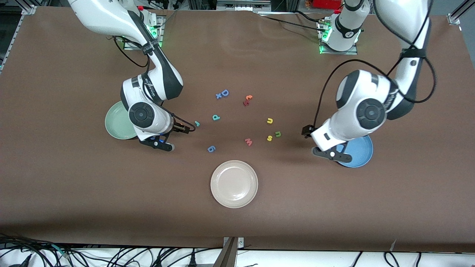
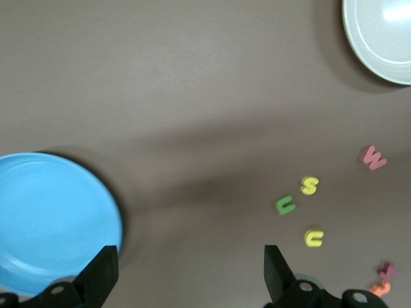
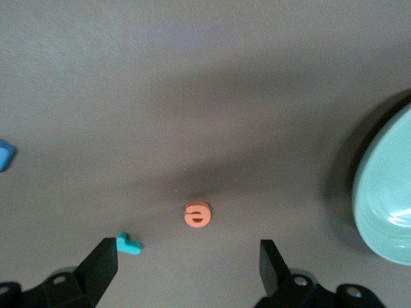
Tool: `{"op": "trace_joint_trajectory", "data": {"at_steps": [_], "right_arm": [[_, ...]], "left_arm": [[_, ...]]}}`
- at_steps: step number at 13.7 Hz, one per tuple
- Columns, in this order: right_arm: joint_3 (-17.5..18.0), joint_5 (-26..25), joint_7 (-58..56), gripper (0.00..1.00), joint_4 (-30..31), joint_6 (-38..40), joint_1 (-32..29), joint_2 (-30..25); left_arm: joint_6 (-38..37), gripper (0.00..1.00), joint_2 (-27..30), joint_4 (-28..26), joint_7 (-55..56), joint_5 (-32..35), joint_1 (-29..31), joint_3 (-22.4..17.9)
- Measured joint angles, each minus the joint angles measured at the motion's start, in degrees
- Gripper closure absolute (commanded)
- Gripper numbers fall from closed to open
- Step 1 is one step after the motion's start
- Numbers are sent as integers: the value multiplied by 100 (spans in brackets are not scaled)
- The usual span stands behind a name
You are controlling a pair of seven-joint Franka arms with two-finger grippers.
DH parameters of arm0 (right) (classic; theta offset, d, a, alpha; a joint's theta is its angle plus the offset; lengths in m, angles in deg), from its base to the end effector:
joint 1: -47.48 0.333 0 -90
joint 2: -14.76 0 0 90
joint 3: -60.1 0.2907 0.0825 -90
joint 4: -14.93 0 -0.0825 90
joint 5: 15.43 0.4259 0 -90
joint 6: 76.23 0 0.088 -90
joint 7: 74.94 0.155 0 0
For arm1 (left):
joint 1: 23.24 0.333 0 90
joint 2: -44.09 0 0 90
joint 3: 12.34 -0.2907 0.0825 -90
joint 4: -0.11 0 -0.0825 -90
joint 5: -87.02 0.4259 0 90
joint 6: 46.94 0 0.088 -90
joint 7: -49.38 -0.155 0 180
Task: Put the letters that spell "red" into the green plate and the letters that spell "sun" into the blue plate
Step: 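Grasp the orange e with the right gripper while the left gripper hovers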
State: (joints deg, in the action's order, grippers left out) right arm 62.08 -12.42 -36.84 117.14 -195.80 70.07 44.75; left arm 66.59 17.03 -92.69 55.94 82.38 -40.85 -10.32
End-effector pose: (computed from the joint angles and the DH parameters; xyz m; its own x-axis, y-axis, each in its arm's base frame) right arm 0.5798 0.2706 0.1485 0.9403 -0.2700 -0.2072 -0.2562 -0.9623 0.0911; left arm 0.6444 -0.2376 0.2507 0.9742 -0.1905 -0.1208 -0.1827 -0.9805 0.0728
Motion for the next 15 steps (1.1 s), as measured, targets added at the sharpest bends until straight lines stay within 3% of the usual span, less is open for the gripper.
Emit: {"op": "trace_joint_trajectory", "data": {"at_steps": [4, 10, 11, 14, 15], "right_arm": [[-1, 0, 0, 6, 721, -1002, 3, 39], [-1, 0, 37, 6, 940, -1525, 61, 204], [0, 0, 90, 9, 963, -1635, 80, 256], [0, 0, 212, 31, 972, -1737, 97, 319], [3, 0, 222, 33, 963, -1749, 101, 315]], "left_arm": [[627, 0, -456, -11, 758, 0, -459, 4], [1395, 0, -981, -112, 1464, 248, -755, 0], [1600, 0, -1022, -211, 1724, 325, -876, 1], [1857, 0, -1049, -410, 1987, 383, -1055, -2], [1927, 0, -1049, -467, 1990, 423, -1055, -5]]}}
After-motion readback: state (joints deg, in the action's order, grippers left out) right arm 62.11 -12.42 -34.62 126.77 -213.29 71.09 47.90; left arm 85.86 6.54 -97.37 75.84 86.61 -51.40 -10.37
